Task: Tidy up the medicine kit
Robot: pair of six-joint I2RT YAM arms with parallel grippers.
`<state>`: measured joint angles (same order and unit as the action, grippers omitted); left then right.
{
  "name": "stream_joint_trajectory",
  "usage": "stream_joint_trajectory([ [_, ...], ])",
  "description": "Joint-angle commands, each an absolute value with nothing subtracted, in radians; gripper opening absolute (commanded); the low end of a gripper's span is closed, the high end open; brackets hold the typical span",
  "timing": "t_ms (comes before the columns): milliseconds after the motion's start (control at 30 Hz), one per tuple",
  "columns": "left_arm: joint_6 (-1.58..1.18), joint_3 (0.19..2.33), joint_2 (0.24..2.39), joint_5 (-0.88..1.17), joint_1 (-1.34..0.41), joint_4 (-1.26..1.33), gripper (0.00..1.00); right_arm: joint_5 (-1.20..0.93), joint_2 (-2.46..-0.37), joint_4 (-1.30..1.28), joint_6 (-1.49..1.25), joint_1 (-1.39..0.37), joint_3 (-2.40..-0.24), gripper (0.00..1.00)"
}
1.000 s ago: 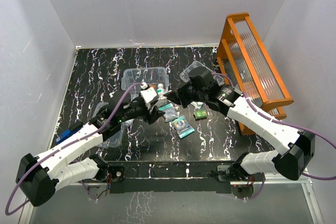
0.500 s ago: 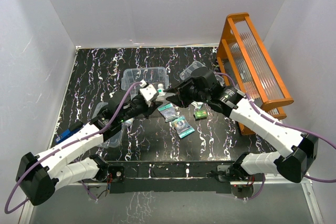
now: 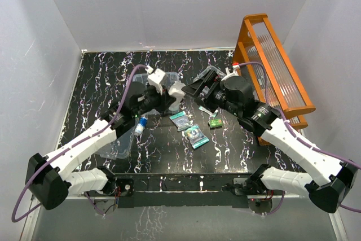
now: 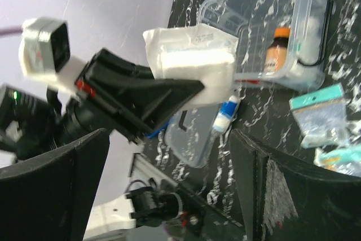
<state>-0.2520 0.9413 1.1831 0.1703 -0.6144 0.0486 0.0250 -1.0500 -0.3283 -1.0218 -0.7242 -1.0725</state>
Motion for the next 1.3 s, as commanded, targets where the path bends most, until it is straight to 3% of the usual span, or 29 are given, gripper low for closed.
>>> stream_joint_trajectory([
  [0, -0.528, 1.011, 1.178, 0.327, -0.484, 0.004, 0.02, 0.024, -1.044, -0.163, -0.735, -0.720, -1.070, 0.86],
  [233, -0.800, 1.094, 1.209, 0.653, -0.321, 0.058, 0.02, -0.172, -1.187, -0.022, -0.676, -0.715, -1.152, 0.87],
  [567, -1.136, 1.061, 1.208, 0.897, -0.190, 0.305, 0.02, -0.367, -1.336, 0.372, -0.899, -0.673, -1.145, 0.81],
  [767, -1.195, 1.058, 1.182, 0.945, -0.181, 0.343, 0.02, -0.352, -1.413, 0.460, -1.027, -0.670, -1.158, 0.66],
  [1000, -1.190, 1.049, 1.159, 0.949, -0.170, 0.327, 0.04, -0.343, -1.448, 0.562, -1.093, -0.670, -1.140, 0.29],
  [1100, -1.161, 1.053, 1.156, 0.937, -0.158, 0.282, 0.06, -0.334, -1.443, 0.616, -1.108, -0.670, -1.105, 0.19],
  [1200, -1.118, 1.064, 1.150, 0.916, -0.153, 0.229, 0.13, -0.321, -1.440, 0.639, -1.112, -0.670, -1.083, 0.12],
  [1267, -1.068, 1.082, 1.147, 0.888, -0.149, 0.160, 0.24, -0.317, -1.441, 0.640, -1.110, -0.670, -1.080, 0.04],
])
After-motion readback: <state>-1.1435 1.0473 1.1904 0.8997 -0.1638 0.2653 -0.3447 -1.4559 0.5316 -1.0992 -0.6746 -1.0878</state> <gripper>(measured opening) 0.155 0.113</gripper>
